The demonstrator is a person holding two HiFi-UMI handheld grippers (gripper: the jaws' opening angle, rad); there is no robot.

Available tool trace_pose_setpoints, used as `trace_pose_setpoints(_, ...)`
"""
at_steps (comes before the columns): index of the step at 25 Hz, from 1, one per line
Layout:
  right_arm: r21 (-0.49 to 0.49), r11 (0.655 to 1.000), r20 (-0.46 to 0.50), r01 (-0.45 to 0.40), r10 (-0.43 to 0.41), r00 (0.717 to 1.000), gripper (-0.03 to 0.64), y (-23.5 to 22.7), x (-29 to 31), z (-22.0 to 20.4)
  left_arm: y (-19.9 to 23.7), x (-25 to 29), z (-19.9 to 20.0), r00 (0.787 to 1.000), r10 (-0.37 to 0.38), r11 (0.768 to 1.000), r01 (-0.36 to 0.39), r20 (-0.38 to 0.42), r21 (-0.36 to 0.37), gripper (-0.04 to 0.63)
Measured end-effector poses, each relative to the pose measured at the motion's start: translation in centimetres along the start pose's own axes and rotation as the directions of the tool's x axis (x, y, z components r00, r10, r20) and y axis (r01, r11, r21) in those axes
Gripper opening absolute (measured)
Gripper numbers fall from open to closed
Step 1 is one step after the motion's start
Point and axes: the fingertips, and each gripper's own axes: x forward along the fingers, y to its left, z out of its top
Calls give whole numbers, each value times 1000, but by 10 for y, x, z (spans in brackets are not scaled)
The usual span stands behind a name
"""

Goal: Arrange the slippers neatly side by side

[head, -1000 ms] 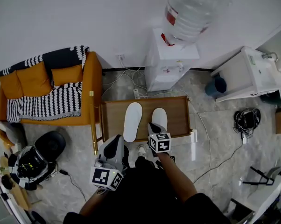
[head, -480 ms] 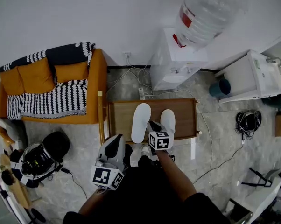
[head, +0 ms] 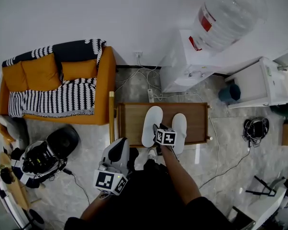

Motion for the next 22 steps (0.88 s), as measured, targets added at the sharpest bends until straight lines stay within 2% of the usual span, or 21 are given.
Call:
trace_pose_setpoints(5,24,999,-72,36,-35,997,141,-9,20,-11,11,-5,2,1000,14,1000,-14,4,-6,12)
trace_pose_setpoints(11,46,997,-100,58,-54,993,143,-12,30,-23,23,-15,0,999,37,999,-37,5,-19,12)
trace_pose_setpoints(15,15,997,-95,78,-77,992,61,-14,29,-21,26,-18,0,999,51,998,-50,6,-27,12)
trace_pose_setpoints(22,-53,998,-100,47,-52,994,34,-6,23,-21,21,-22,-3,998,57,998,-57,11,-26,12)
